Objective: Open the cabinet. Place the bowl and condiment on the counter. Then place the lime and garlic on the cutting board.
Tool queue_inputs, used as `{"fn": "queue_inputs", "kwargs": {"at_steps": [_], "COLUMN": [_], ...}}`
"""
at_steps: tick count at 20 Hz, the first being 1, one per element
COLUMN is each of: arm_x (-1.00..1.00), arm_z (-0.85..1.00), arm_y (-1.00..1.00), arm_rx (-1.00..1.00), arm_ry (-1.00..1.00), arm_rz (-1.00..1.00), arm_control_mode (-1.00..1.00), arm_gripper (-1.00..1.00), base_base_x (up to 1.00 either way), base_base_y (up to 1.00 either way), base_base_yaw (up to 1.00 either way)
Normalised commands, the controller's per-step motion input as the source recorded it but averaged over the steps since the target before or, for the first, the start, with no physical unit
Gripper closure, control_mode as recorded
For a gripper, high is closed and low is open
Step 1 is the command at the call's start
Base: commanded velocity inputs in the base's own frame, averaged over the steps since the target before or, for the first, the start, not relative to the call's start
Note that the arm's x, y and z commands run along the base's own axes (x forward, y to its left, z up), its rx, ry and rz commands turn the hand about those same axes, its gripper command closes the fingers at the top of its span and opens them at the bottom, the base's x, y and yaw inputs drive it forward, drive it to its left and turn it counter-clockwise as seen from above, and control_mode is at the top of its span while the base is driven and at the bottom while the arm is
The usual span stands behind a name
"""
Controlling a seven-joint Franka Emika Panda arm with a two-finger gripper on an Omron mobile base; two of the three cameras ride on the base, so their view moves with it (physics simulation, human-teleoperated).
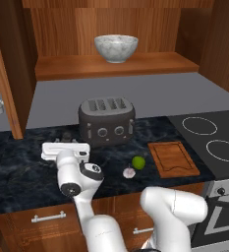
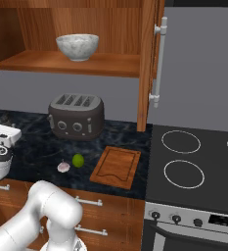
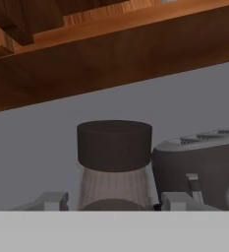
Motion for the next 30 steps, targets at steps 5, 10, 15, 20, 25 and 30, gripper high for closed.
{"fn": "queue_inputs", "kwargs": {"at_steps": [5, 10, 15, 20, 25, 30], "arm_x": [0.0, 0.0, 0.0, 0.0, 0.0, 0.0], "arm_z": [-0.17, -0.14, -0.15, -0.18, -0.18, -0.15], "arm_y": [0.06, 0.06, 0.05, 0.03, 0.02, 0.01], "arm_rx": [0.0, 0.0, 0.0, 0.0, 0.0, 0.0], "arm_ry": [0.0, 0.0, 0.0, -0.01, 0.0, 0.0], "arm_rz": [-0.04, -0.04, -0.04, -0.04, -0.04, -0.03], "arm_control_mode": [-1.0, -1.0, -1.0, -1.0, -1.0, -1.0], "arm_gripper": [1.0, 1.0, 1.0, 1.0, 1.0, 1.0], "base_base_x": [0.0, 0.0, 0.0, 0.0, 0.0, 0.0], "base_base_y": [0.0, 0.0, 0.0, 0.0, 0.0, 0.0], "base_base_yaw": [0.0, 0.0, 0.0, 0.0, 0.0, 0.0]}}
